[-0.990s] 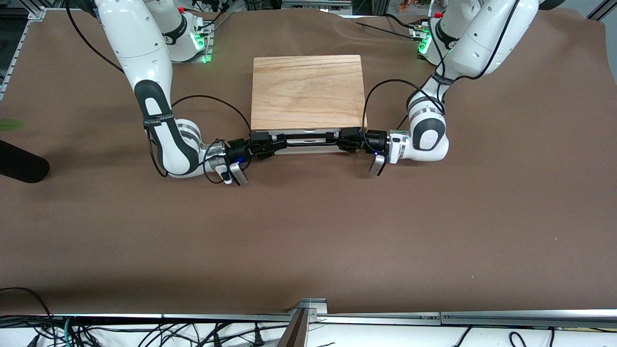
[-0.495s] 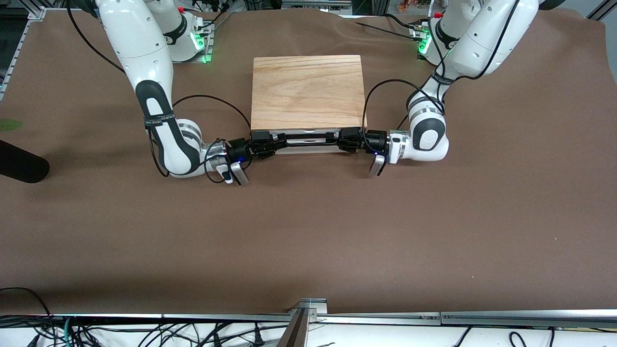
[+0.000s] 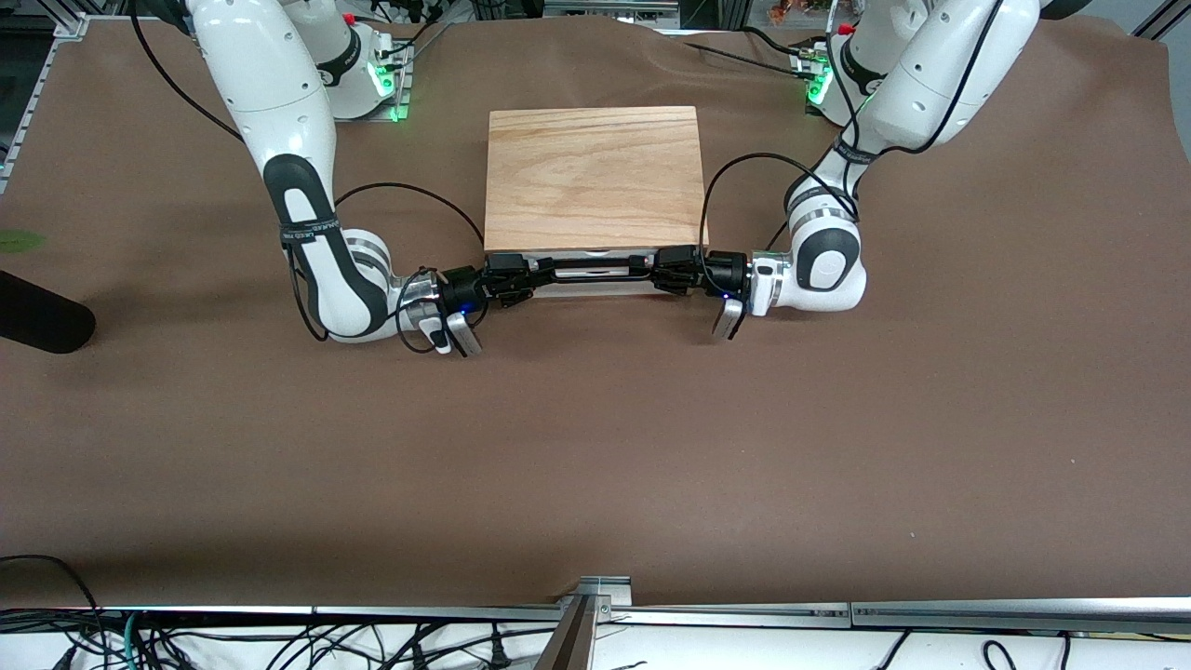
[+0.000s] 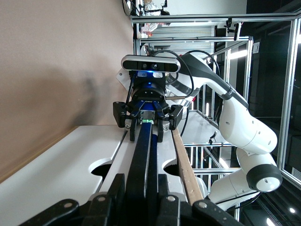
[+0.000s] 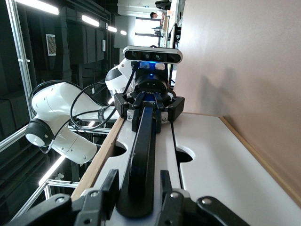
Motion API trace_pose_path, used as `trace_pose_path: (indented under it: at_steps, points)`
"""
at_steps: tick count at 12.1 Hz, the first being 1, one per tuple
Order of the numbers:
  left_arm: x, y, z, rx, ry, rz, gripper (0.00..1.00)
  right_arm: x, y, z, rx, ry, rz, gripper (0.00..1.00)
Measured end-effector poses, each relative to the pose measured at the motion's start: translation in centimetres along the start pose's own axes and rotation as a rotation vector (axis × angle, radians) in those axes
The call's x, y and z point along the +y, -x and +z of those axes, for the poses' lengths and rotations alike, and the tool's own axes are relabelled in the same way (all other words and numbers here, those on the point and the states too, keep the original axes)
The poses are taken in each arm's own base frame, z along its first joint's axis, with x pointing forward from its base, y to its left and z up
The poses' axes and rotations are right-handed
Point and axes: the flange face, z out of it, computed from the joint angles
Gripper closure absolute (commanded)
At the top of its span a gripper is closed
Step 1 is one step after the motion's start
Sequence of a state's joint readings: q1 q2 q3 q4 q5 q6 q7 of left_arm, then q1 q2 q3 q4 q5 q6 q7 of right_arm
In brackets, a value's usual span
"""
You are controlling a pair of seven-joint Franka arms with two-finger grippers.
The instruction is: Pull top drawer with both arms simultaneously
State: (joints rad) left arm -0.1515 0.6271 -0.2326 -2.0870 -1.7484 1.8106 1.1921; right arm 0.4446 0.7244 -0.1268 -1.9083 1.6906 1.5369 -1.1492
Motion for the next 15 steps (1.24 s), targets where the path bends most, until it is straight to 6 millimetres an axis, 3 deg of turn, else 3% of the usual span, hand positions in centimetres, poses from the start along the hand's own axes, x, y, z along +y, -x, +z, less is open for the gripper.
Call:
trace_pose_path:
  at_steps: [2,4,7,15]
  points:
    - [0.0,0.0,0.0,0.0,0.0,0.0,1.0,-0.01,-0.02,0.24,0.001,0.001,-0.001,0.58]
    - [0.0,0.0,0.0,0.0,0.0,0.0,1.0,-0.02,-0.04,0.26,0.003,0.001,-0.001,0.72]
    - [-0.04,0.0,-0.01,0.0,0.001,-0.004,1.0,-0.25,-0.21,0.34,0.01,-0.01,-0.004,0.85]
    - [-0.04,-0.01,-0.02,0.0,0.005,-0.005,1.0,-0.12,-0.22,0.29,0.016,-0.004,0.018,0.87]
